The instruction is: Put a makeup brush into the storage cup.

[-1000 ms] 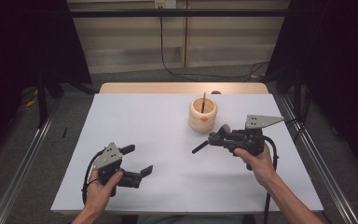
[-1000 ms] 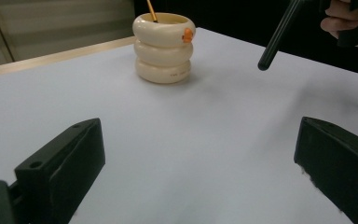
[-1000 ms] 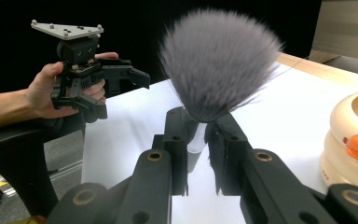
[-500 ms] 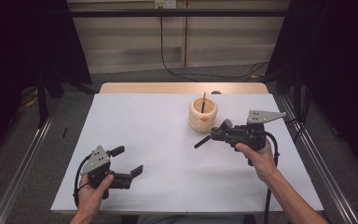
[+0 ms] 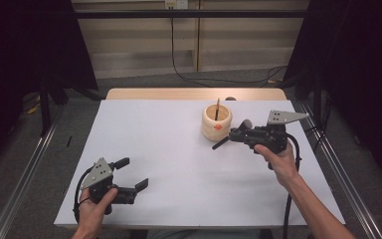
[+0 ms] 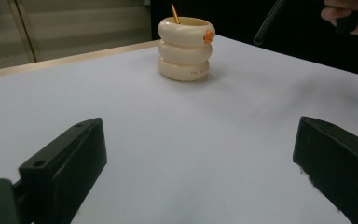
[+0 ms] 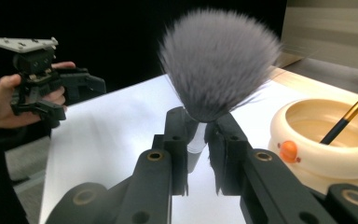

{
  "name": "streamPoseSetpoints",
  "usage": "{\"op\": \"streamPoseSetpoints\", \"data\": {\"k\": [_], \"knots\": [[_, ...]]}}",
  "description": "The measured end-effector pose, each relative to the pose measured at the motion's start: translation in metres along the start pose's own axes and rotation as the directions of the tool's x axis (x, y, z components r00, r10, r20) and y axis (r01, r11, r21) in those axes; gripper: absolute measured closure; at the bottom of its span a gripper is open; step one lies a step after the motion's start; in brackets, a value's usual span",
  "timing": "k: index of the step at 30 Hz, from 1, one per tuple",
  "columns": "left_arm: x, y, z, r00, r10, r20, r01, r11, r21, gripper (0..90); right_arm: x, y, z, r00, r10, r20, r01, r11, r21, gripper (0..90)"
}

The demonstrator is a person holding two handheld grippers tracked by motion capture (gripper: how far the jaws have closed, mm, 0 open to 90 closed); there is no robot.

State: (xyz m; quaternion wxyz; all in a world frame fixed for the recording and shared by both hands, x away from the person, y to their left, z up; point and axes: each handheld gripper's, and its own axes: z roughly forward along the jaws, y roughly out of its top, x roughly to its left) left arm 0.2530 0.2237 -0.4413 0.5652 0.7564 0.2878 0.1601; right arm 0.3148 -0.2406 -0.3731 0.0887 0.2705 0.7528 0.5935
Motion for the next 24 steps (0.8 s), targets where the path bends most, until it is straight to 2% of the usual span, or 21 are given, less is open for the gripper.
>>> {"op": "streamPoseSetpoints", "data": {"k": [3, 6, 16, 24], "knots": [[-0.001, 0.0, 0.002, 1.0, 0.003, 0.004, -0.003, 1.0, 0.003, 2.5, 0.001, 0.007, 0.0, 0.9999, -0.014, 0.005, 0.014, 1.0, 0.003, 77.5], [-0.003, 0.0, 0.002, 0.9999, 0.012, 0.009, -0.012, 0.9999, 0.002, 2.3, -0.005, 0.014, 0.001, 0.9996, -0.011, 0.026, 0.011, 1.0, -0.004, 77.5], [-0.007, 0.002, -0.001, 0.9998, 0.017, 0.01, -0.017, 0.9996, -0.022, 1.9, -0.023, 0.03, 0.009, 0.9973, 0.021, 0.07, -0.02, 1.0, -0.017, 77.5], [-0.002, 0.0, 0.0, 0.9998, 0.019, 0.009, -0.019, 0.9998, -0.005, 1.9, -0.033, 0.046, 0.01, 0.9949, 0.023, 0.098, -0.021, 1.0, -0.023, 77.5]]}}
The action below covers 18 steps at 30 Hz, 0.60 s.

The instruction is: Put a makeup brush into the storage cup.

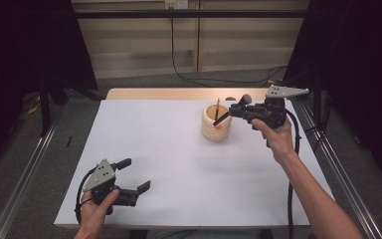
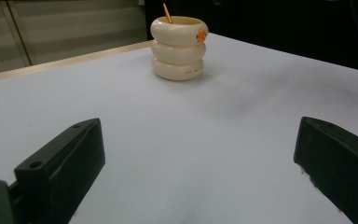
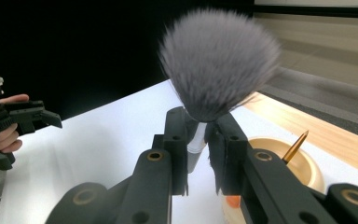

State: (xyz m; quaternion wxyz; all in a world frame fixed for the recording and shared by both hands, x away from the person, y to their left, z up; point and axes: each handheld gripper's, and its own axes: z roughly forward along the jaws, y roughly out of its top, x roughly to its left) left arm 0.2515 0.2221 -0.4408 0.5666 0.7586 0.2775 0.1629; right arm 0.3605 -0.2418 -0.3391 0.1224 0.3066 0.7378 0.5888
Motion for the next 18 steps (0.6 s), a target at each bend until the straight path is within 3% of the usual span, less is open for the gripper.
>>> {"op": "streamPoseSetpoints", "data": {"k": [18], "knots": [[0.004, -0.001, -0.002, 1.0, -0.005, -0.001, 0.005, 1.0, -0.003, 2.0, -0.021, 0.012, 0.014, 0.9955, 0.017, 0.094, -0.02, 0.999, 0.036, 77.5]]}}
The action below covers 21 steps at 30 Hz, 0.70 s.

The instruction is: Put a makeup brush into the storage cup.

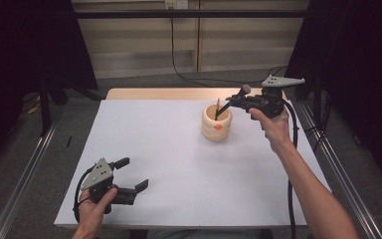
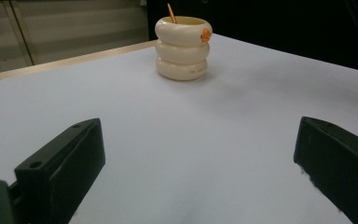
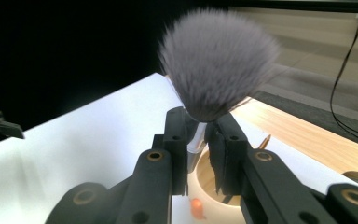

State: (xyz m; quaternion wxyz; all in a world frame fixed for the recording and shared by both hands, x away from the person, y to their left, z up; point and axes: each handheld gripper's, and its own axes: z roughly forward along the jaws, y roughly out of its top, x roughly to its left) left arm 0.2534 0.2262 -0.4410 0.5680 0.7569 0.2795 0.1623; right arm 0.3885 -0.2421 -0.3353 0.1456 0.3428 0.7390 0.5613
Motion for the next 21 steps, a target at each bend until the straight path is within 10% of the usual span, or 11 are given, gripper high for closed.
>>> {"op": "streamPoseSetpoints", "data": {"k": [21], "knots": [[-0.005, 0.003, 0.002, 0.9996, 0.027, 0.007, -0.027, 0.9996, 0.008, 1.9, -0.012, 0.011, 0.022, 0.9965, -0.023, 0.08, 0.012, 0.991, 0.134, 77.5]]}}
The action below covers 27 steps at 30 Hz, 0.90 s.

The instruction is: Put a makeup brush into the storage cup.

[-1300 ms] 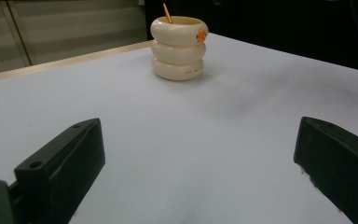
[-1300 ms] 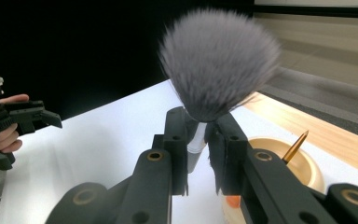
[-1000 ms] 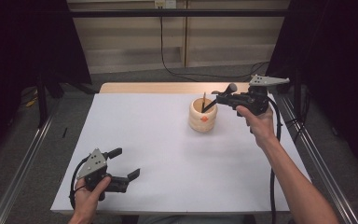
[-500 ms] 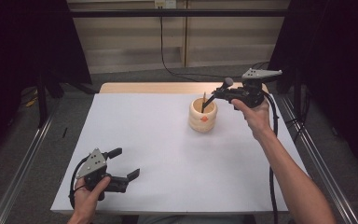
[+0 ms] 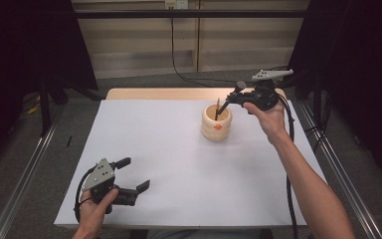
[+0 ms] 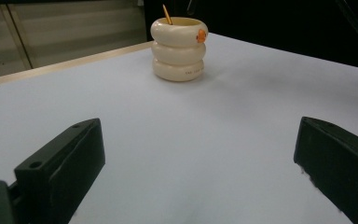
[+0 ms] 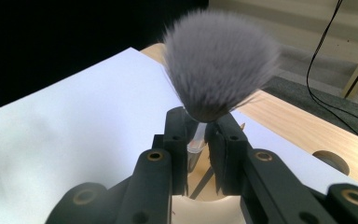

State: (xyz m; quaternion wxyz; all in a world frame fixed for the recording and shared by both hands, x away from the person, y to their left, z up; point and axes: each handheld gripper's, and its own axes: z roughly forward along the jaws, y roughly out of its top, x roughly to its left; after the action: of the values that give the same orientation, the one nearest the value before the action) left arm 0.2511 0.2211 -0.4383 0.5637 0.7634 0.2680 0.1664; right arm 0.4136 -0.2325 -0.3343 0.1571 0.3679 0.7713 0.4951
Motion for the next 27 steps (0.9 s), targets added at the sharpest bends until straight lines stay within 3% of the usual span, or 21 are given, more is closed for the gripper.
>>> {"op": "streamPoseSetpoints", "data": {"k": [8, 16, 27], "knots": [[0.001, 0.0, -0.002, 0.9999, -0.003, -0.01, 0.003, 1.0, -0.004, 1.9, 0.002, -0.002, 0.012, 1.0, -0.009, 0.003, 0.009, 0.999, 0.047, 77.5], [0.003, 0.0, -0.003, 0.9996, -0.001, -0.027, 0.001, 1.0, 0.004, 1.9, 0.004, -0.005, 0.02, 0.9999, -0.015, 0.007, 0.015, 0.997, 0.072, 77.5], [0.003, 0.0, -0.004, 0.9998, 0.008, -0.019, -0.008, 1.0, -0.002, 1.8, 0.002, -0.012, 0.03, 0.9999, -0.005, 0.014, 0.004, 0.996, 0.09, 77.5]]}}
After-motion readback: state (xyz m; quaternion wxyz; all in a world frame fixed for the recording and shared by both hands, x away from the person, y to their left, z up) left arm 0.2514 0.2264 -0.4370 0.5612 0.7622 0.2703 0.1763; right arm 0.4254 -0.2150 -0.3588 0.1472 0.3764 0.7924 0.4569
